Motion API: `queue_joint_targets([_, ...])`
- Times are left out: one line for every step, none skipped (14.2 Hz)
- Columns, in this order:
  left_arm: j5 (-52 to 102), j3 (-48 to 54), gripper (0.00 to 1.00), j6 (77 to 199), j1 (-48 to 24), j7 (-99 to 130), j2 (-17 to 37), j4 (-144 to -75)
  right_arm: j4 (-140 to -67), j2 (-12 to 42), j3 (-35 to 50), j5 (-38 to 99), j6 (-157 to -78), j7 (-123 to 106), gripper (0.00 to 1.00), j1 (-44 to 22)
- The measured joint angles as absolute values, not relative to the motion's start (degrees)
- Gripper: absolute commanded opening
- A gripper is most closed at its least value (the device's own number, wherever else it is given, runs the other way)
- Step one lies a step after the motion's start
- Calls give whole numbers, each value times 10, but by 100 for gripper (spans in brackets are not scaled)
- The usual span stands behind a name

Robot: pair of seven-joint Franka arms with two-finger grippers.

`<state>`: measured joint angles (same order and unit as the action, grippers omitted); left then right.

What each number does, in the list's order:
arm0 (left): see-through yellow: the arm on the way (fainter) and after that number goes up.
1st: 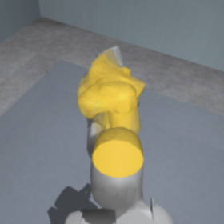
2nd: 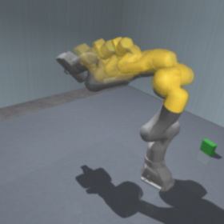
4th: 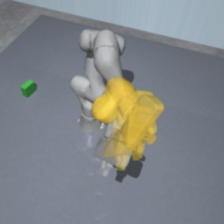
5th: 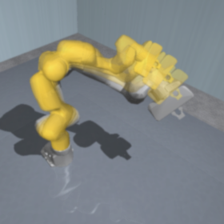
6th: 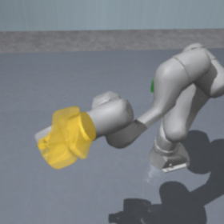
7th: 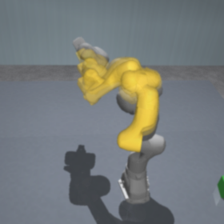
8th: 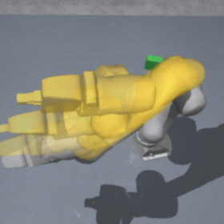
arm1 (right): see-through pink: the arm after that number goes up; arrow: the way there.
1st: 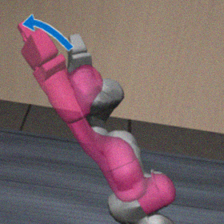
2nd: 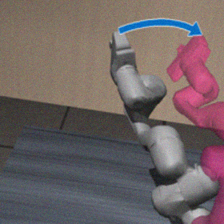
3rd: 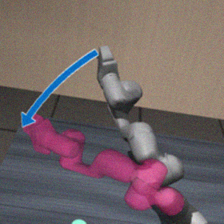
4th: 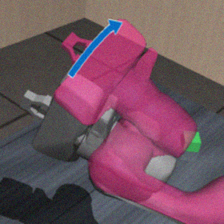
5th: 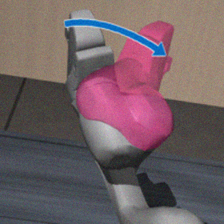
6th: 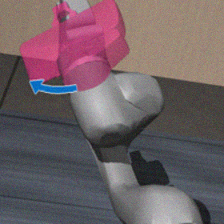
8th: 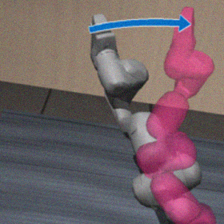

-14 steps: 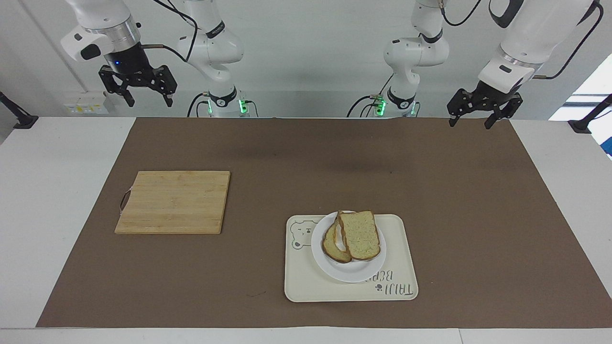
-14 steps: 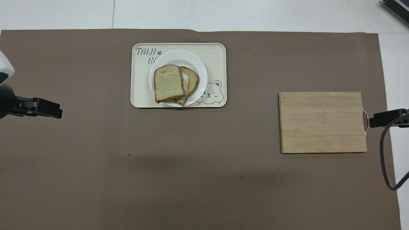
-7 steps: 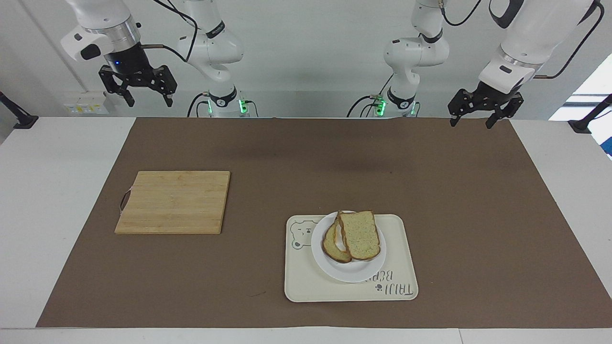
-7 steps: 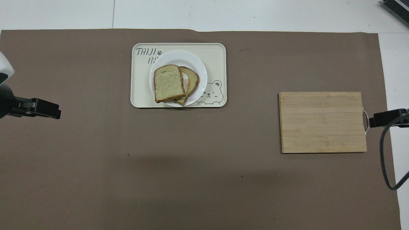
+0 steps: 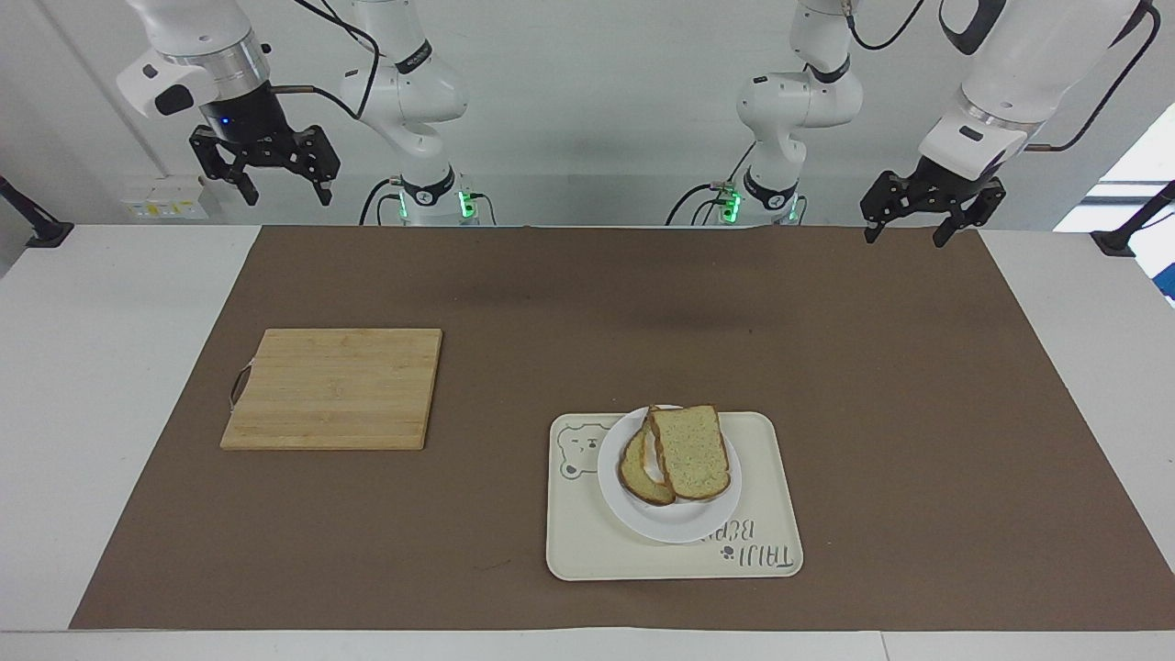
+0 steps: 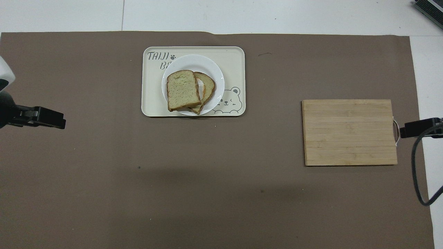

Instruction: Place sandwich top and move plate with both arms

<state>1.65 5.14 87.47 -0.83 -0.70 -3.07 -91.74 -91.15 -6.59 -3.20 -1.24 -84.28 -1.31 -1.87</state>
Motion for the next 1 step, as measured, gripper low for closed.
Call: queue_joint_targets([16, 51, 100, 875, -8, -7, -31, -917, -911, -66, -32, -12, -843, -13, 100, -19])
